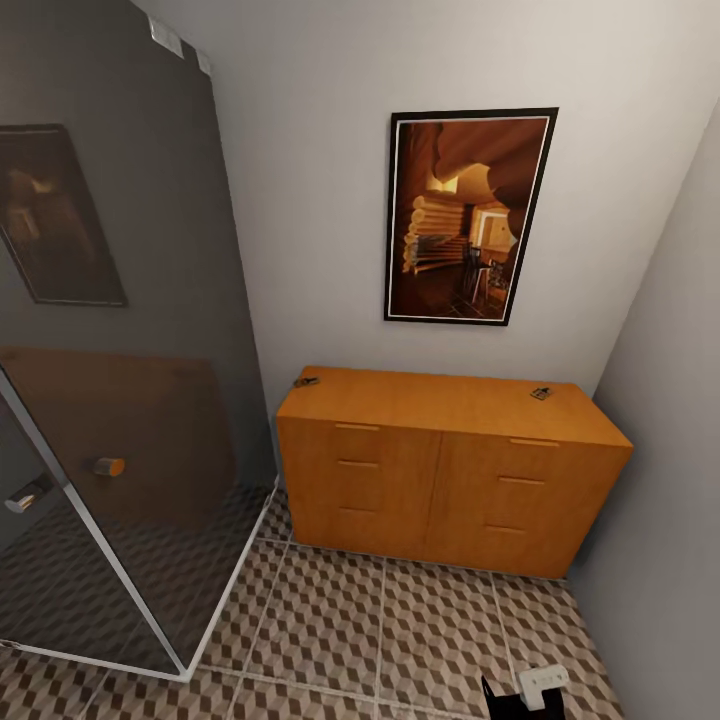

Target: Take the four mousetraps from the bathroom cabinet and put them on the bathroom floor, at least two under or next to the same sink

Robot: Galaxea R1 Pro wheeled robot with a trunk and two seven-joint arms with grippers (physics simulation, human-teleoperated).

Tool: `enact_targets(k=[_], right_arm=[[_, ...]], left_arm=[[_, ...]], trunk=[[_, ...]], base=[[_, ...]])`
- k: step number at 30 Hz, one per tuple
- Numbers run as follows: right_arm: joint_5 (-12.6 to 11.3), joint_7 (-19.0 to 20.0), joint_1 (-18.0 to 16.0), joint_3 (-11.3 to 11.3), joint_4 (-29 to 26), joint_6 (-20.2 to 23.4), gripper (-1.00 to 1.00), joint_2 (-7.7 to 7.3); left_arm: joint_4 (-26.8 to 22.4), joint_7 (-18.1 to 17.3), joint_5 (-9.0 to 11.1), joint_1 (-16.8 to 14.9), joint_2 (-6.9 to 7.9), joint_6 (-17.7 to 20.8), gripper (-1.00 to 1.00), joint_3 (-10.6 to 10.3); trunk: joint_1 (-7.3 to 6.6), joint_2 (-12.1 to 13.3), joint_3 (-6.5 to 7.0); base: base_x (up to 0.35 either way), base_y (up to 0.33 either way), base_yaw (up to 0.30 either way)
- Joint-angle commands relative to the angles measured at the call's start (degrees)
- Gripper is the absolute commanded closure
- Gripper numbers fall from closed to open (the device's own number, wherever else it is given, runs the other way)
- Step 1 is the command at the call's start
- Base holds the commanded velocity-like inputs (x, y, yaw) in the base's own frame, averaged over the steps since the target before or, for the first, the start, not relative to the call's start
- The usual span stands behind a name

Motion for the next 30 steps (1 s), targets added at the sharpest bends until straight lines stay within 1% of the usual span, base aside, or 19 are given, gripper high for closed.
enact_targets(k=[1, 11, 15, 18, 19, 21, 24, 25, 26, 27, 29, 30], right_arm=[[-0.53, -0.05, -0.03, 0.5, 0.01, -0.21, -1.0, 0.01], [-0.47, -0.15, -0.04, 0.4, -0.84, -0.3, -1.0, -0.04], [-0.47, -1.05, 0.01, 0.33, -3.17, 0.29, -1.0, -0.09], [-0.42, -2.96, 0.01, 0.31, -8.17, 2.79, -1.0, -0.1], [-0.4, -4.23, -0.01, 0.32, -11.68, 5.7, -1.0, -0.1], [-0.39, -6.84, 0.02, 0.35, -19.95, 14.31, -1.0, -0.11], [-0.39, -8.56, 0.01, 0.37, -26.58, 21.01, -1.0, -0.11], [-0.38, -9.57, 0.02, 0.37, -31.02, 24.88, -1.0, -0.14], [-0.38, -10.03, 0.03, 0.37, -33.19, 26.64, -1.0, -0.15], [-0.26, -11.84, 0.03, 0.38, -41.72, 33.26, -1.0, -0.23], [0.06, -12.76, 0.02, 0.38, -46.02, 36.69, -1.0, -0.25], [0.6, -13.73, 0.01, 0.36, -50.36, 40.33, -1.0, -0.26]], left_arm=[[0.15, 0.26, 0.01, -0.07, -0.04, -0.21, -1.0, -0.46], [0.15, 0.26, 0.01, -0.07, -0.04, -0.2, -1.0, -0.46], [0.15, 0.26, 0.01, -0.07, -0.09, -0.2, -1.0, -0.46], [0.15, 0.26, 0.01, -0.07, -0.11, -0.2, -1.0, -0.46], [0.15, 0.26, 0.01, -0.07, -0.11, -0.2, -1.0, -0.46], [0.15, 0.26, 0.01, -0.07, -0.12, -0.2, -1.0, -0.46], [0.15, 0.26, 0.01, -0.07, -0.12, -0.16, -1.0, -0.46], [0.15, 0.26, 0.01, -0.07, -0.12, -0.14, -1.0, -0.46], [0.15, 0.26, 0.01, -0.07, -0.12, -0.13, -1.0, -0.46], [0.15, 0.26, 0.01, -0.07, -0.12, -0.12, -1.0, -0.46], [0.15, 0.26, 0.01, -0.07, -0.12, -0.12, -1.0, -0.46], [0.15, 0.26, 0.01, -0.07, -0.12, -0.12, -1.0, -0.46]], trunk=[[0.03, -0.13, -0.13], [0.03, -0.13, -0.13], [0.03, -0.13, -0.13], [0.03, -0.13, -0.13], [0.03, -0.13, -0.13], [0.03, -0.13, -0.13], [0.03, -0.13, -0.13], [0.03, -0.13, -0.13], [0.03, -0.13, -0.13], [0.03, -0.13, -0.13], [0.03, -0.13, -0.13], [0.03, -0.13, -0.13]], base=[[0.0, 0.0, 0.0], [0.0, 0.0, 0.0], [0.0, 0.0, 0.0], [0.0, 0.0, 0.0], [0.0, 0.0, 0.0], [0.0, 0.0, 0.0], [0.0, 0.0, 0.0], [0.0, 0.0, 0.0], [0.0, 0.0, 0.0], [0.0, 0.0, 0.0], [0.0, 0.0, 0.0], [0.0, 0.0, 0.0]])
